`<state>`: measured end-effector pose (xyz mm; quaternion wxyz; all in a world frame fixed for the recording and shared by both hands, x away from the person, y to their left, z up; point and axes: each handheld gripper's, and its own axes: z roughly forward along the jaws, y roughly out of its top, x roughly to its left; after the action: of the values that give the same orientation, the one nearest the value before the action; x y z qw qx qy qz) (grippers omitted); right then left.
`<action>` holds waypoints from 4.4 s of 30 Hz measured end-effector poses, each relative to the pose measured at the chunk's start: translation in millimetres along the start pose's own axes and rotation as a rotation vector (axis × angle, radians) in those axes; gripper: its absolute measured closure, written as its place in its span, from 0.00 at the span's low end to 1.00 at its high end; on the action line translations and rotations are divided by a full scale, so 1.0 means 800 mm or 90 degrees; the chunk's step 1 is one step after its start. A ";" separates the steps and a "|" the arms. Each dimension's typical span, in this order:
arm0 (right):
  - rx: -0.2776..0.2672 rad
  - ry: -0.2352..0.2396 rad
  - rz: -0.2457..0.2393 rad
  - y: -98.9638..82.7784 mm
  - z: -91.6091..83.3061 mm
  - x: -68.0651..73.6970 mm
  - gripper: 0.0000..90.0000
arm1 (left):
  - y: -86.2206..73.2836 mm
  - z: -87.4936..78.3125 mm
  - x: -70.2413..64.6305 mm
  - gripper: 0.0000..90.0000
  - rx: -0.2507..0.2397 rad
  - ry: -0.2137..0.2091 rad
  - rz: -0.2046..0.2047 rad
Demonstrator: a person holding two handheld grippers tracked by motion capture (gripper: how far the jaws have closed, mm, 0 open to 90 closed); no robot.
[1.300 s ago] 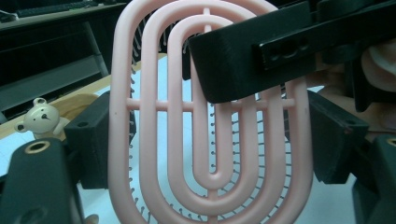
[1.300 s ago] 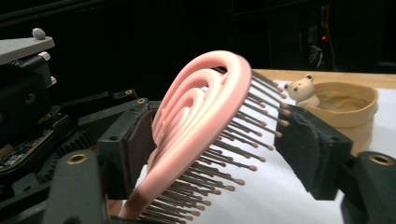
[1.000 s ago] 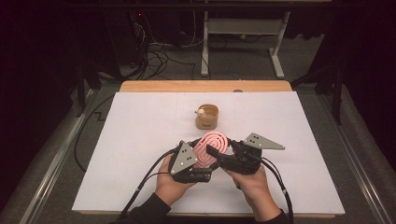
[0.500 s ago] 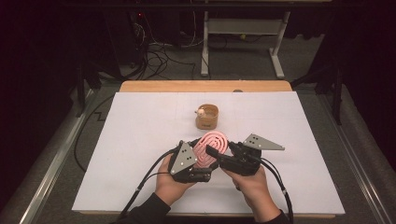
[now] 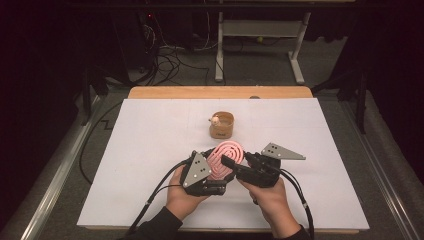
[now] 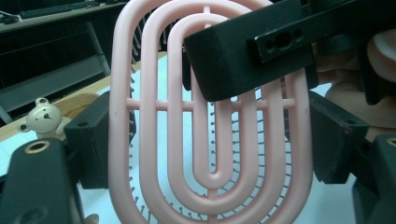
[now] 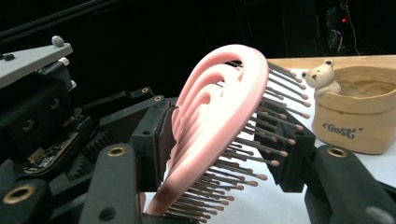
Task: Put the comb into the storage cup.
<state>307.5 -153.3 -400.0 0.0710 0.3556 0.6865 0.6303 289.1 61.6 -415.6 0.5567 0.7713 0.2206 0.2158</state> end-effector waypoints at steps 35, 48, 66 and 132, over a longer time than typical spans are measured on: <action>-0.005 0.026 0.036 0.006 -0.005 0.007 0.70 | 0.003 -0.001 -0.008 0.21 -0.002 0.028 0.036; -0.008 0.022 0.044 0.008 -0.006 0.010 0.72 | 0.004 -0.002 -0.009 0.21 -0.005 0.032 0.038; -0.017 0.019 0.050 0.009 -0.009 0.010 0.72 | 0.003 -0.001 -0.007 0.20 -0.017 0.015 0.030; -0.074 -0.042 -0.003 0.029 -0.046 0.000 0.74 | -0.007 -0.021 0.030 0.04 -0.052 -0.012 -0.074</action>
<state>296.9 -184.8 -371.3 0.1155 0.3698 0.6468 0.6569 298.4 89.9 -413.7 0.6013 0.7358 0.2511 0.1844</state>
